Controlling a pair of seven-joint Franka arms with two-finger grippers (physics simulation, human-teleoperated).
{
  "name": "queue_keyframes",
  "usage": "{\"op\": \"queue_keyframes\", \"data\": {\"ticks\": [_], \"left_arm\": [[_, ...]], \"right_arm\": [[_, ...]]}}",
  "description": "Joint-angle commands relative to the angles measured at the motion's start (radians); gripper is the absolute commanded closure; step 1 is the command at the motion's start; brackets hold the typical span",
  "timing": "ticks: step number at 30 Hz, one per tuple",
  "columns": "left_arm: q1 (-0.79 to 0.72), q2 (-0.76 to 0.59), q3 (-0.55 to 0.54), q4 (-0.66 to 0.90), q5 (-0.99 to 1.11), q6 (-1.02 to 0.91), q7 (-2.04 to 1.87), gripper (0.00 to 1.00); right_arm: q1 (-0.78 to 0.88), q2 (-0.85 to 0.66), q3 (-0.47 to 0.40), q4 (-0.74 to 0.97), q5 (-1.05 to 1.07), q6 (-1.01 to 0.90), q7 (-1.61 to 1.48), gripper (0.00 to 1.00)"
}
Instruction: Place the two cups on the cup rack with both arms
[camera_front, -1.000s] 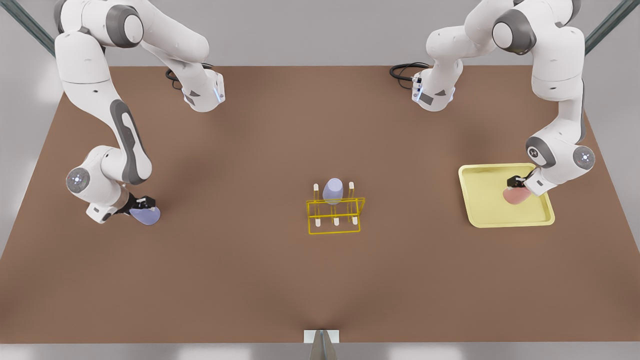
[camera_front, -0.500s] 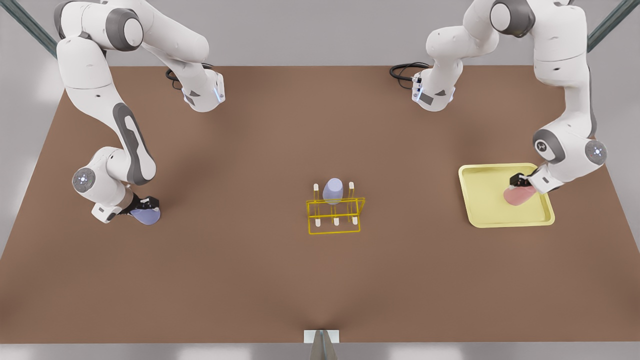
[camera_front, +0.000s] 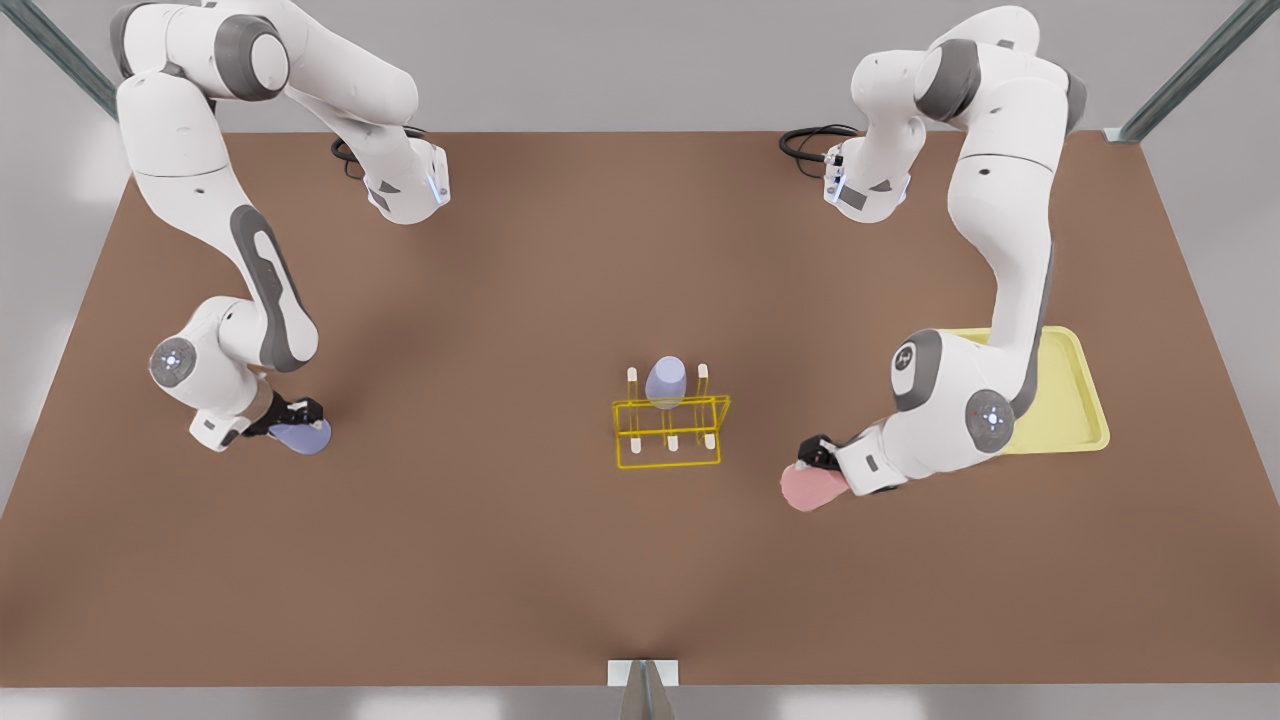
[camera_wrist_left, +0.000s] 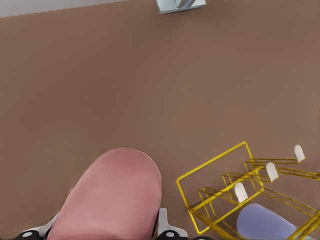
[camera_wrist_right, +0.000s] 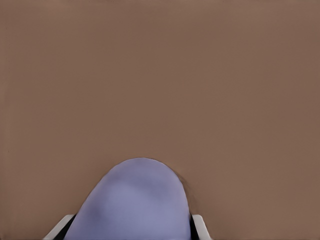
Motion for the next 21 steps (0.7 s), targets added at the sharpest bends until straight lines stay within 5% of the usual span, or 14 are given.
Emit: {"op": "queue_keyframes", "data": {"ticks": [1,10,16,18,21], "left_arm": [[-0.027,0.002,-0.006,0.005,-0.005,-0.053,-0.768,0.16],[-0.128,0.005,-0.047,-0.003,-0.003,-0.002,-1.123,0.15],[-0.164,0.026,-0.056,-0.043,-0.001,0.088,-1.231,0.14],[-0.164,0.032,-0.056,-0.048,0.008,0.091,-1.231,0.0],[-0.17,0.031,-0.056,-0.069,0.018,0.091,-1.228,0.0]], "right_arm": [[0.002,-0.003,0.035,0.017,0.065,-0.035,0.003,0.17],[0.026,0.025,0.373,0.215,0.252,-0.186,0.236,0.17],[0.358,0.084,0.376,0.485,0.308,-0.167,0.788,0.17],[0.416,0.137,0.374,0.56,0.303,-0.149,0.848,0.17],[0.448,0.221,0.371,0.653,0.242,-0.13,0.912,0.17]]}}
